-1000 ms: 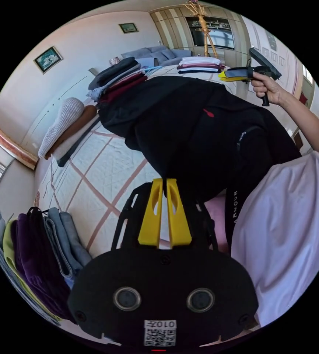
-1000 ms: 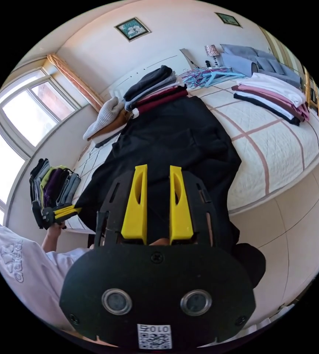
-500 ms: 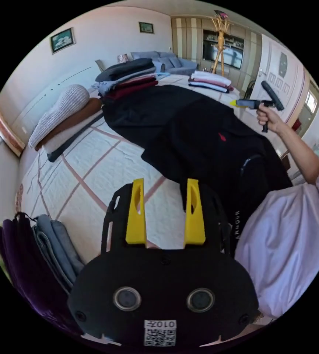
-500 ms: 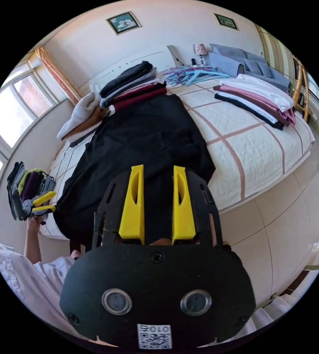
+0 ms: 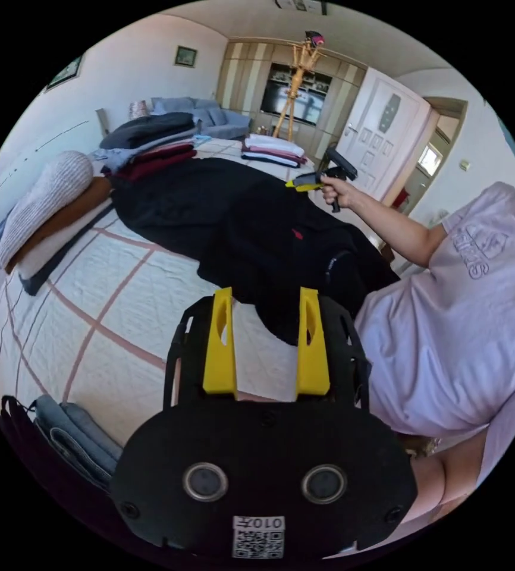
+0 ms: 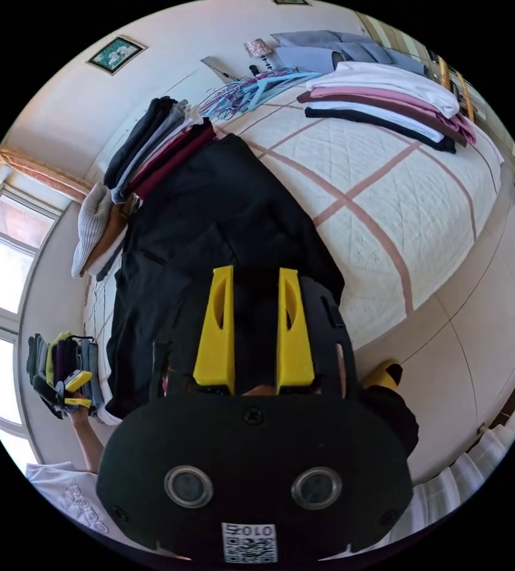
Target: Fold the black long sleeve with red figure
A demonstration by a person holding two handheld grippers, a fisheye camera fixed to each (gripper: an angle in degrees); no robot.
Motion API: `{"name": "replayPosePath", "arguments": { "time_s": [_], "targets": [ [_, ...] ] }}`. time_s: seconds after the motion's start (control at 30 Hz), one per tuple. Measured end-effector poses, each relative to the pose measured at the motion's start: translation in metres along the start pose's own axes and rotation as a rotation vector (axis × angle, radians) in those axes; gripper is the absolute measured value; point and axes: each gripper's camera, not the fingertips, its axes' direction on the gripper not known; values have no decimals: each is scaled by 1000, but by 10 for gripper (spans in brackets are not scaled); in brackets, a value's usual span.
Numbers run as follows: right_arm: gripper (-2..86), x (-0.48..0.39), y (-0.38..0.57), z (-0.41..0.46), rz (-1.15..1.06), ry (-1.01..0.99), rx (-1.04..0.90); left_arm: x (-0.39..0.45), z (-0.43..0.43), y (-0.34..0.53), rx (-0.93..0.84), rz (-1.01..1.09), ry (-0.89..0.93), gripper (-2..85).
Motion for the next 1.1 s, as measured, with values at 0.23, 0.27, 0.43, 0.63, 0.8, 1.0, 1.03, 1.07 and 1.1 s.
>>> {"name": "replayPosePath", "arguments": {
  "time_s": [0.23, 0.27, 0.43, 0.63, 0.8, 1.0, 1.03, 1.07, 1.1],
  "targets": [
    [41, -40, -19, -7, -120, 130, -32, -85, 27, -47, 85, 0, -22, 168],
    [40, -52, -18, -16, -191, 140, -13, -91, 32, -54, 76, 8, -6, 169],
    [36, -88, -4, -70, -495, 114, 214, -123, 78, -103, -76, 99, 149, 180],
    [37, -35, -19, -41, -338, 197, 67, -154, 100, -100, -158, 58, 290, 172],
    [37, -41, -9, -26, -366, 230, 57, -150, 102, -96, -217, 164, 444, 139],
    [36, -85, -2, -63, -550, 41, 226, -164, 100, -86, -269, 123, 379, 70],
    [36, -90, 1, -75, -586, -9, 298, -167, 96, -81, -268, 105, 365, 62],
    [37, -89, 2, -82, -580, -41, 350, -169, 95, -78, -268, 91, 361, 59],
    [37, -86, 0, -82, -561, -46, 361, -171, 95, -73, -277, 55, 357, 55]
  ]
}}
